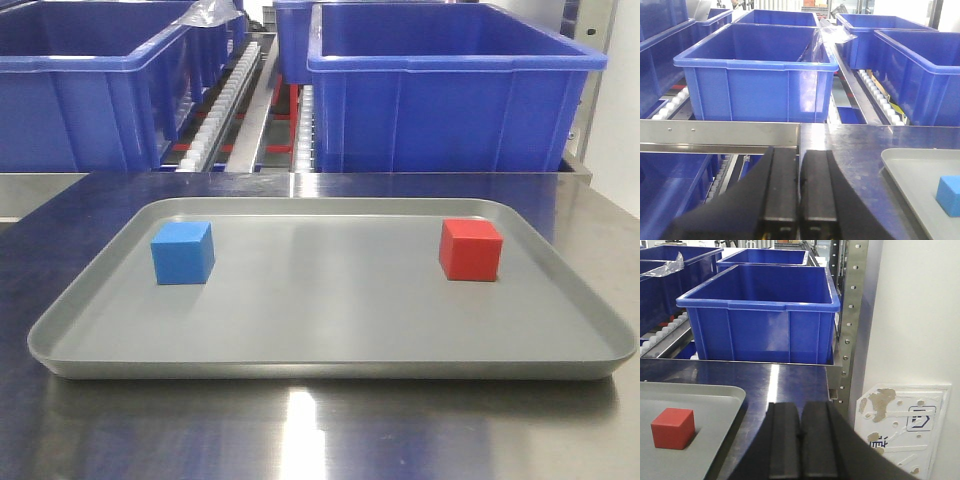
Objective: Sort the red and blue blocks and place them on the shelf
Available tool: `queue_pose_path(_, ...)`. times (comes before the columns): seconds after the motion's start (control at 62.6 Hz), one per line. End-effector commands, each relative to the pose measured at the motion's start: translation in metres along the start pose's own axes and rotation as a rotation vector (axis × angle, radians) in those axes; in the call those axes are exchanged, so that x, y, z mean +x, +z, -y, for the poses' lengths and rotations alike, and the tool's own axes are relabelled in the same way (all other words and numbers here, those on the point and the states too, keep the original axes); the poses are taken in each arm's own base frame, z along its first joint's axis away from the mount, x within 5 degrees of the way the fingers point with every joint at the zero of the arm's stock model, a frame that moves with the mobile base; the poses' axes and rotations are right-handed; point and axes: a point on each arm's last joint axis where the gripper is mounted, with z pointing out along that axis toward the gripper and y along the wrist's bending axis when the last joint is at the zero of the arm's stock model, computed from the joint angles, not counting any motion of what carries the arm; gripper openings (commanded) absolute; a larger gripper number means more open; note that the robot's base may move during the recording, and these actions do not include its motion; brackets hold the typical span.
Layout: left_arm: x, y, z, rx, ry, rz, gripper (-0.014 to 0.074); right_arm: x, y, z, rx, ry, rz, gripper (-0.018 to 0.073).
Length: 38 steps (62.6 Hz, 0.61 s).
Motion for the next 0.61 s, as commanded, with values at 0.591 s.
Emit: queue_pose_path(0.591,0.0002,-0.0007,0.0000,0.004,-0.005,0.074,0.0125,-0.0195,-0.0032,-0.0008,0.001,-0.004,0.096,0.0050)
